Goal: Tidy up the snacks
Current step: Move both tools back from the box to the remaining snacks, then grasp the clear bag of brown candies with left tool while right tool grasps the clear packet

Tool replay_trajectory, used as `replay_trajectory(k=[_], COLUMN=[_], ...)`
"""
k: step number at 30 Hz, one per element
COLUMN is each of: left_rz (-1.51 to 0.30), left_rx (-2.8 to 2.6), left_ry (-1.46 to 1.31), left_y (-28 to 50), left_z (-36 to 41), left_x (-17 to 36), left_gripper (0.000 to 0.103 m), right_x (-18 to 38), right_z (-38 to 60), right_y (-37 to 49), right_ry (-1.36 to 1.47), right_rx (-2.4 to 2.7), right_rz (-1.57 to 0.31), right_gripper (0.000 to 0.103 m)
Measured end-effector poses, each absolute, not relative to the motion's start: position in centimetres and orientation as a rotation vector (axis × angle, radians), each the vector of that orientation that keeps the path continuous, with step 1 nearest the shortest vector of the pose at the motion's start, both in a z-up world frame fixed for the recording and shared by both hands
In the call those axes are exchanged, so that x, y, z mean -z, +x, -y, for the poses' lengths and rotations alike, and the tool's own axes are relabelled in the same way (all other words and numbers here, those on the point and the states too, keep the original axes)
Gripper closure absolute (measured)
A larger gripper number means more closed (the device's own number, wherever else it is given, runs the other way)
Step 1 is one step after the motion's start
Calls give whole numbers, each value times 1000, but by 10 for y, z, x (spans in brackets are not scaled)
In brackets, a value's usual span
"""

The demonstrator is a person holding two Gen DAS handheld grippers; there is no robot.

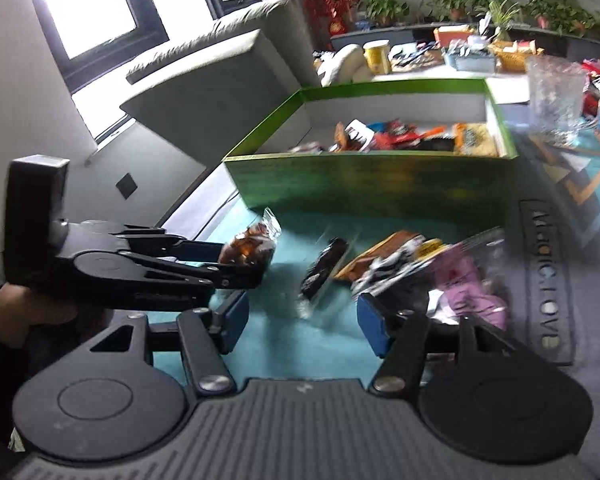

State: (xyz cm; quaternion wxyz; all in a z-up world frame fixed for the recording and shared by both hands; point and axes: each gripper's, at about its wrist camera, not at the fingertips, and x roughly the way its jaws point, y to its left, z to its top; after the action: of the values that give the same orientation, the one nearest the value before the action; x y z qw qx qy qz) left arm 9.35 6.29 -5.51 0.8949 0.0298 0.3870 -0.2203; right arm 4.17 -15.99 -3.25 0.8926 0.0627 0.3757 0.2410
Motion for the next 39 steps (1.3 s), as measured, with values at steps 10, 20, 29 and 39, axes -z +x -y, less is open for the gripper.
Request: replay_trajectory(k=[10, 20, 29, 39], left_rz=[-772, -784, -788, -688], left_rx=[425, 502, 492, 473], left_ry=[51, 174, -8, -6], left_y=[69, 85, 76, 71], left_z=[-89, -67, -94, -95], left_x=[45, 54, 56, 23], left_gripper=[67, 56, 67, 68], right_x=[48, 53, 49, 13], right_z=[128, 107, 106, 126], right_y=[67, 77, 66, 41], right_ry=[132, 37, -24, 31], right_rx=[-370, -332, -414, -473], right_rz=[-840, -827, -773, -660], right_gripper=[45, 45, 69, 72])
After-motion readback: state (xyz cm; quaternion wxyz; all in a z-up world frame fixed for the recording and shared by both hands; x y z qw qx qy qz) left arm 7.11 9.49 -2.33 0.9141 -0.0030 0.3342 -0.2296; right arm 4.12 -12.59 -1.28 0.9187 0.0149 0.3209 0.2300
